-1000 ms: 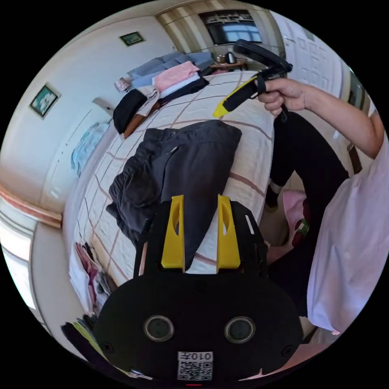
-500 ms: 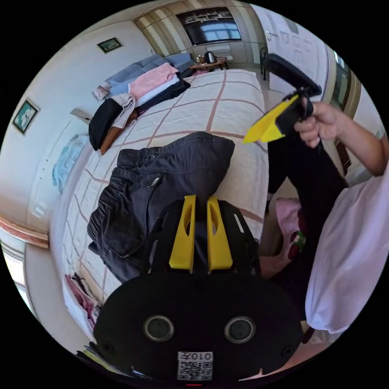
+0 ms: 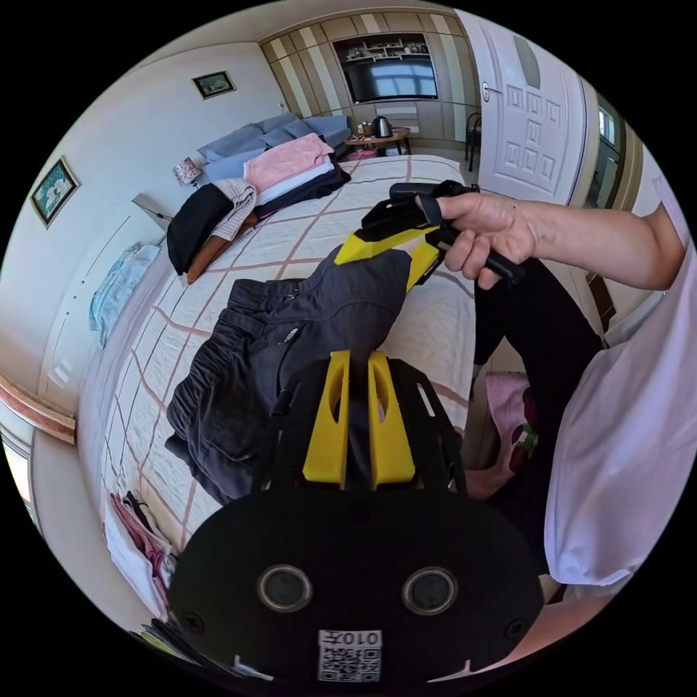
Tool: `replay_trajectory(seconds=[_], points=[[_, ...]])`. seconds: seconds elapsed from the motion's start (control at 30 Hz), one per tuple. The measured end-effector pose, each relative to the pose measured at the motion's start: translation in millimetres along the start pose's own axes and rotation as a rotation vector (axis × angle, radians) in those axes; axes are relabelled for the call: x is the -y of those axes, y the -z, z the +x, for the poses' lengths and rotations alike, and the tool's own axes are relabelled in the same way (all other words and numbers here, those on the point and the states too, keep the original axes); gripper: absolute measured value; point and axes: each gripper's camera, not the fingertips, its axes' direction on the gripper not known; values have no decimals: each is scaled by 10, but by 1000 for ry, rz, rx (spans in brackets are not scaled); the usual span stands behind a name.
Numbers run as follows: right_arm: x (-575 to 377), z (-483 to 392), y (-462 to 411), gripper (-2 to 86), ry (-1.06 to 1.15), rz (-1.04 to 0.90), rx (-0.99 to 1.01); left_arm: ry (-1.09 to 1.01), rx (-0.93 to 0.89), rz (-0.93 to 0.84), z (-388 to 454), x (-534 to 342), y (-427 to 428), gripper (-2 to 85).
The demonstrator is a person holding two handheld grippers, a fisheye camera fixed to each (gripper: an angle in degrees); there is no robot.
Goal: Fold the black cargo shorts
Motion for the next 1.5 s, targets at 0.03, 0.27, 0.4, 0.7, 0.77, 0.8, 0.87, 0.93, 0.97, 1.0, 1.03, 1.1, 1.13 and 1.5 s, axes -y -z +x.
replay_trajectory(seconds=[0.03,0.27,0.4,0.7,0.77,0.8,0.87,0.93,0.97,1.0,1.03,1.1,1.13,1.5], points=[[53,-62,0,167,9,-8,-46,23,1,7,-43,-92,-17,55],[127,-143,161,100,56,-26,-71,666,-288,218,-604,-1471,314,100],[213,-256,182,93,85,-3,16,1166,-570,419,-805,-2979,128,137],[340,-365,203,92,106,14,100,1445,-832,703,-1160,-3845,-379,197],[291,-308,216,93,110,7,60,1492,-807,749,-1238,-3955,-400,199],[275,-281,217,94,110,6,46,1506,-789,743,-1289,-4001,-414,196],[200,-112,184,101,102,-14,-28,1508,-766,683,-1359,-4025,-462,183],[128,76,149,109,69,-34,-70,1552,-687,609,-1382,-4115,-474,154],[73,207,129,112,51,-40,-76,1558,-664,603,-1377,-4143,-463,146],[45,267,122,113,45,-38,-70,1566,-631,592,-1361,-4194,-443,135],[-5,365,111,114,46,-23,-45,1557,-607,585,-1345,-4226,-426,127],[-38,468,75,114,50,-5,-1,1537,-589,575,-1336,-4261,-411,122],[-30,502,33,114,59,-7,3,1533,-578,570,-1339,-4288,-398,120],[18,213,-406,82,170,-47,-93,1316,-429,459,-1371,-4237,-44,106]])
